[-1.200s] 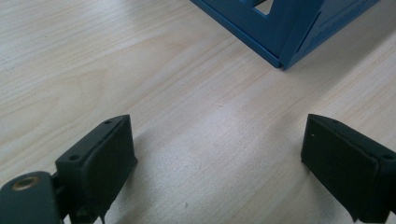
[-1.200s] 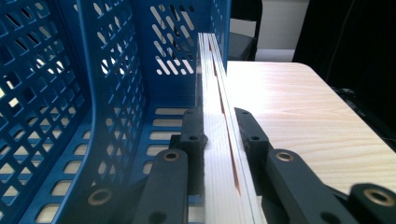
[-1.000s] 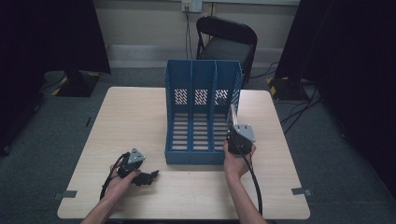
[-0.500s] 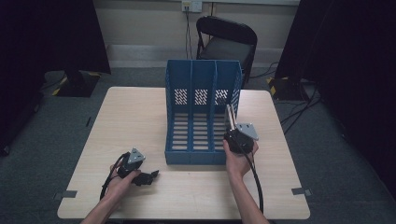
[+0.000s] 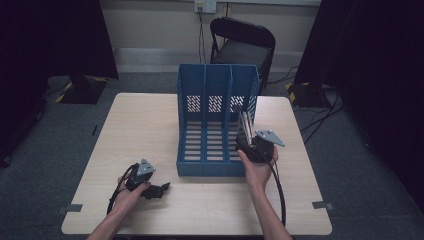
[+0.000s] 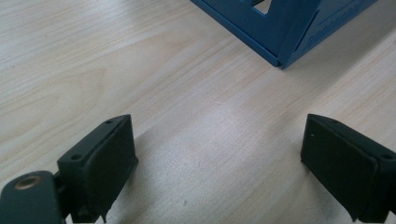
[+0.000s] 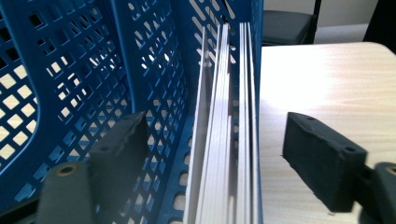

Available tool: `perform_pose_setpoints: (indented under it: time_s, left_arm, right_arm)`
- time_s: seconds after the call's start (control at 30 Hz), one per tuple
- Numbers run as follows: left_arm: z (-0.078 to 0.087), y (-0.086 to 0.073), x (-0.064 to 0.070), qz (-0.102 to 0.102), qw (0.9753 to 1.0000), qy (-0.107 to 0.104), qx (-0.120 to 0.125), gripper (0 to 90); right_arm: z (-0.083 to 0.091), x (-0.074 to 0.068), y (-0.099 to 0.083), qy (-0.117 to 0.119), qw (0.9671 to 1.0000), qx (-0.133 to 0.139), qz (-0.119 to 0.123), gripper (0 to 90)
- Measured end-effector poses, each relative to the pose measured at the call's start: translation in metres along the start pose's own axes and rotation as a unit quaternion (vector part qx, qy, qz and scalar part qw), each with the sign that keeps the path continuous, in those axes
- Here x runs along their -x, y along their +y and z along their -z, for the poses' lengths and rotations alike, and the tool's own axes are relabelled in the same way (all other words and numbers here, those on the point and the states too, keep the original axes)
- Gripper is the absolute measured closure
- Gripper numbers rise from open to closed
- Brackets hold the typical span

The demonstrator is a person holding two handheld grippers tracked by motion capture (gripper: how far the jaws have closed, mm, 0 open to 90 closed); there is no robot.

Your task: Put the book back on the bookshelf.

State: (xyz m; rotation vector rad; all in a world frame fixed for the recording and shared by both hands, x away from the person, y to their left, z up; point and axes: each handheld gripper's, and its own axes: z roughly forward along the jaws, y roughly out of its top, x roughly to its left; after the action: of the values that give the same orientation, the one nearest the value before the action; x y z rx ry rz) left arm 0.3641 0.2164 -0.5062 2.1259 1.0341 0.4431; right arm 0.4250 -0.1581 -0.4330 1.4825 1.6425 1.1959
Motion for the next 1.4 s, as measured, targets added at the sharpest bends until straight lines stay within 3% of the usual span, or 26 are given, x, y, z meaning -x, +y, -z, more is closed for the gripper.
perform_pose_setpoints:
  time_s: [0.17, 0.23, 0.43, 0.47, 0.6, 0.8, 0.93, 1.03, 1.13, 1.27, 1.4]
  left_arm:
    - [0.0, 0.0, 0.0, 0.0, 1.0, 0.0, 0.0, 9.5]
    - [0.0, 0.0, 0.0, 0.0, 1.0, 0.0, 0.0, 9.5]
    - [0.001, -0.001, -0.001, 0.0, 1.0, -0.004, 0.001, 10.0]
    - [0.001, -0.001, -0.001, -0.001, 1.0, -0.003, 0.0, 9.8]
    - [0.001, -0.001, -0.002, 0.0, 1.0, 0.003, -0.002, 8.5]
    - [0.001, -0.001, -0.003, 0.003, 1.0, 0.002, -0.004, 7.5]
    - [0.001, -0.001, -0.004, 0.005, 1.0, 0.006, -0.004, 6.4]
    - [0.001, -0.001, -0.005, 0.007, 0.9999, 0.009, -0.006, 5.7]
    - [0.001, -0.002, -0.005, 0.009, 0.9999, 0.01, -0.006, 5.7]
    - [0.002, -0.002, -0.006, 0.008, 0.9999, 0.011, -0.006, 5.7]
    - [0.002, -0.002, -0.007, 0.008, 0.9999, 0.01, -0.006, 5.7]
  right_arm:
    - [0.006, 0.001, 0.004, 0.017, 0.9998, 0.002, 0.009, 17.5]
    - [0.011, 0.004, 0.006, 0.035, 0.9993, -0.001, 0.01, 15.0]
    - [0.016, 0.012, 0.007, 0.059, 0.9976, -0.032, 0.016, 14.1]
    - [0.019, 0.014, 0.007, 0.073, 0.9964, -0.04, 0.014, 14.2]
    - [0.034, 0.017, 0.008, 0.093, 0.9953, -0.017, 0.024, 14.1]
    - [0.049, 0.027, 0.008, 0.121, 0.992, -0.024, 0.03, 14.1]
    - [0.056, 0.031, 0.004, 0.119, 0.992, -0.032, 0.028, 14.1]
    - [0.061, 0.034, -0.005, 0.133, 0.99, -0.03, 0.034, 14.1]
    - [0.068, 0.041, -0.013, 0.142, 0.9879, -0.047, 0.04, 14.1]
    - [0.075, 0.047, -0.019, 0.139, 0.9874, -0.059, 0.048, 14.1]
    - [0.081, 0.057, -0.027, 0.15, 0.9841, -0.079, 0.053, 14.1]
